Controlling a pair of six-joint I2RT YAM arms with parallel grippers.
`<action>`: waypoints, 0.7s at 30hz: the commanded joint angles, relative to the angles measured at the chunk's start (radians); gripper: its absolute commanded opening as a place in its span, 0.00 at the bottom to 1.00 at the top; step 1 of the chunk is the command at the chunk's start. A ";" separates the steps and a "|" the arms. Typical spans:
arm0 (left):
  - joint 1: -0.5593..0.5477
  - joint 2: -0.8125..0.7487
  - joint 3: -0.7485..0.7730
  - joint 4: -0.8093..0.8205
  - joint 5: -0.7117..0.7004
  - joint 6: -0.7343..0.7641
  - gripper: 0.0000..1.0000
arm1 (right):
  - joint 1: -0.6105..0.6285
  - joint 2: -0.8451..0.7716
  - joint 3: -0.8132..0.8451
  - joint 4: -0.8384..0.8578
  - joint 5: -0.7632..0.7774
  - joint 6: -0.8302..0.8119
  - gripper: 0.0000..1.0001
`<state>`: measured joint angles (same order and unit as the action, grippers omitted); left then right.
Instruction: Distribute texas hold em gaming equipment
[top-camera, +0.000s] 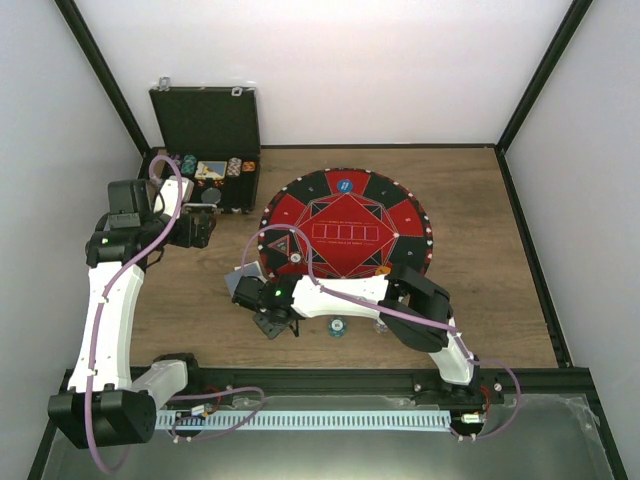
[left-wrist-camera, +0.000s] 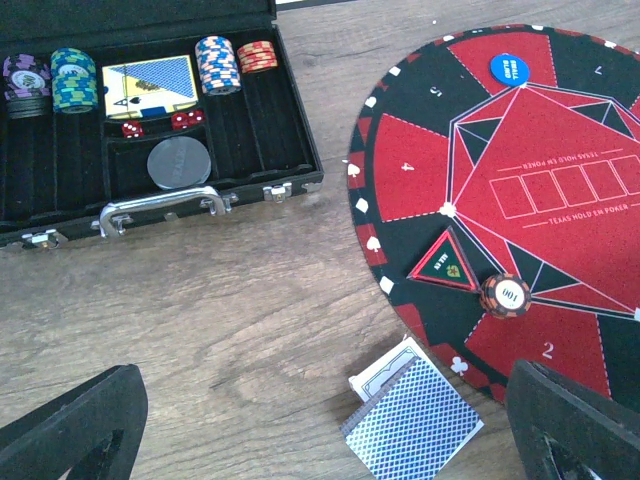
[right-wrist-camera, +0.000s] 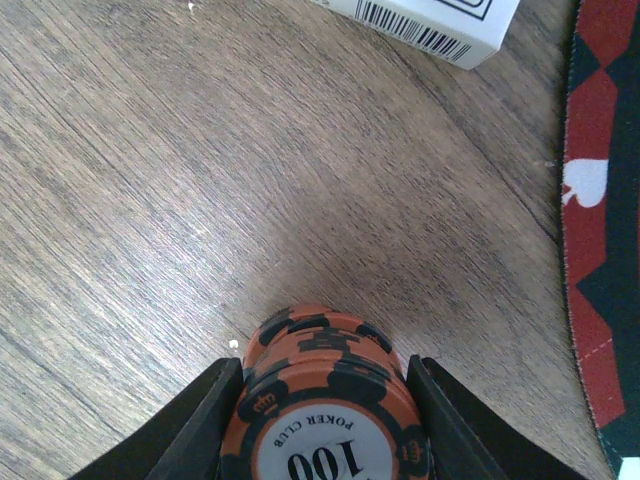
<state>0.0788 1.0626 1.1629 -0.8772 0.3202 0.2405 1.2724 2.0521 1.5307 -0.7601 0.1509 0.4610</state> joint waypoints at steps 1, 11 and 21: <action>0.006 -0.016 -0.001 -0.005 0.010 0.007 1.00 | 0.007 0.013 0.039 -0.003 0.016 -0.006 0.45; 0.005 -0.015 -0.002 -0.002 0.016 0.007 1.00 | 0.007 0.013 0.037 -0.004 0.011 -0.009 0.54; 0.006 -0.016 -0.005 0.000 0.011 0.009 1.00 | 0.008 0.007 0.039 -0.007 0.019 -0.006 0.41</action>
<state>0.0788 1.0626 1.1629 -0.8772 0.3233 0.2409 1.2724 2.0521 1.5307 -0.7597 0.1539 0.4541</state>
